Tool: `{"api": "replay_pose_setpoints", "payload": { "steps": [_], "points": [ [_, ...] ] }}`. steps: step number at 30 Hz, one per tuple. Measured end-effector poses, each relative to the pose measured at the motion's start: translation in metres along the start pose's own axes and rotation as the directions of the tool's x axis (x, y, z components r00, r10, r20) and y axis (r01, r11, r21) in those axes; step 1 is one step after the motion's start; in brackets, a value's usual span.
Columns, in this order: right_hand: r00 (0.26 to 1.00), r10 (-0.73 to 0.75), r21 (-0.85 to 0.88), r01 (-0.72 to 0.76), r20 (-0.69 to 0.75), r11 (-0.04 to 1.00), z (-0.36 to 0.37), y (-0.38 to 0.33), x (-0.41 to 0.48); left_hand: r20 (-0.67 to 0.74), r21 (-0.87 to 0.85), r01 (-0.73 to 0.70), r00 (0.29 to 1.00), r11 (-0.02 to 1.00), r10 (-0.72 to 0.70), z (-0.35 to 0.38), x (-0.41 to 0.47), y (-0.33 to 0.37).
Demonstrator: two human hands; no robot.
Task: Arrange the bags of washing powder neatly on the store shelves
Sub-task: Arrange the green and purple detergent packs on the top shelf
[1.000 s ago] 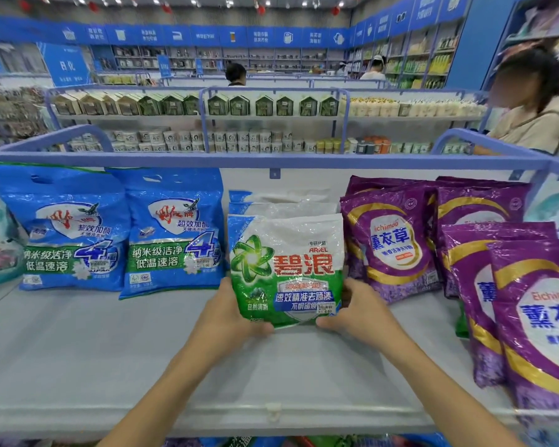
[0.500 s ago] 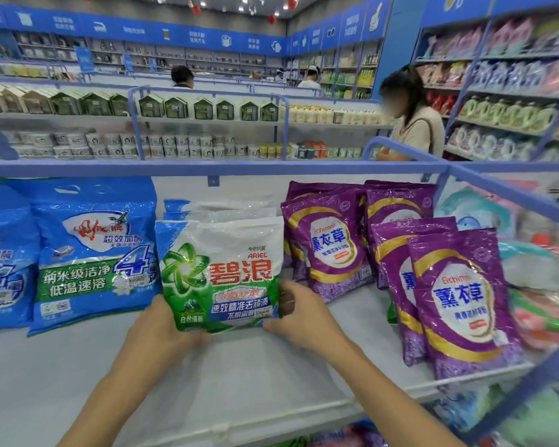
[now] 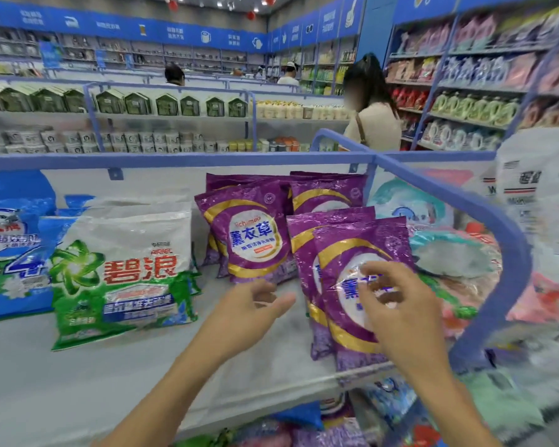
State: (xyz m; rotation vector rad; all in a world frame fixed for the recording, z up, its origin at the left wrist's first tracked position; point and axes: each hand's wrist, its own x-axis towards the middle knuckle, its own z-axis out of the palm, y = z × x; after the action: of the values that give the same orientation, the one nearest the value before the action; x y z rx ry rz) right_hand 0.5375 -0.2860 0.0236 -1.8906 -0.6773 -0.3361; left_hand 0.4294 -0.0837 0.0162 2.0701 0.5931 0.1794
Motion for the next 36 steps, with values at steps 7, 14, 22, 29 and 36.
{"api": "replay_pose_setpoints", "payload": {
  "steps": [7, 14, 22, 29, 36],
  "points": [
    [0.919, 0.364, -0.029, -0.364, 0.154, 0.931, -0.033, 0.069, 0.030, -0.034, -0.541, -0.001, 0.999, 0.841, -0.020, 0.077, 0.023, 0.038],
    [0.836, 0.404, 0.195, -0.495, 0.372, 0.847, -0.031, 0.080, 0.044, -0.105, -0.619, 0.028, 0.987, 0.785, -0.118, 0.077, 0.027, 0.043],
    [0.838, 0.446, 0.241, -0.525, 0.315, 0.816, -0.021, 0.071, 0.041, -0.635, -0.445, -0.085, 0.732, 0.891, -0.247, -0.005, 0.075, -0.005],
    [0.835, 0.434, 0.239, -0.522, 0.339, 0.819, -0.023, 0.069, 0.043, -0.610, -0.388, -0.189, 0.787, 0.902, -0.097, -0.020, 0.112, -0.011],
    [0.830, 0.443, 0.235, -0.531, 0.339, 0.814, -0.024, 0.068, 0.043, -0.680, -0.428, -0.244, 0.721, 0.870, -0.133, -0.027, 0.135, -0.011]
  ]
}}
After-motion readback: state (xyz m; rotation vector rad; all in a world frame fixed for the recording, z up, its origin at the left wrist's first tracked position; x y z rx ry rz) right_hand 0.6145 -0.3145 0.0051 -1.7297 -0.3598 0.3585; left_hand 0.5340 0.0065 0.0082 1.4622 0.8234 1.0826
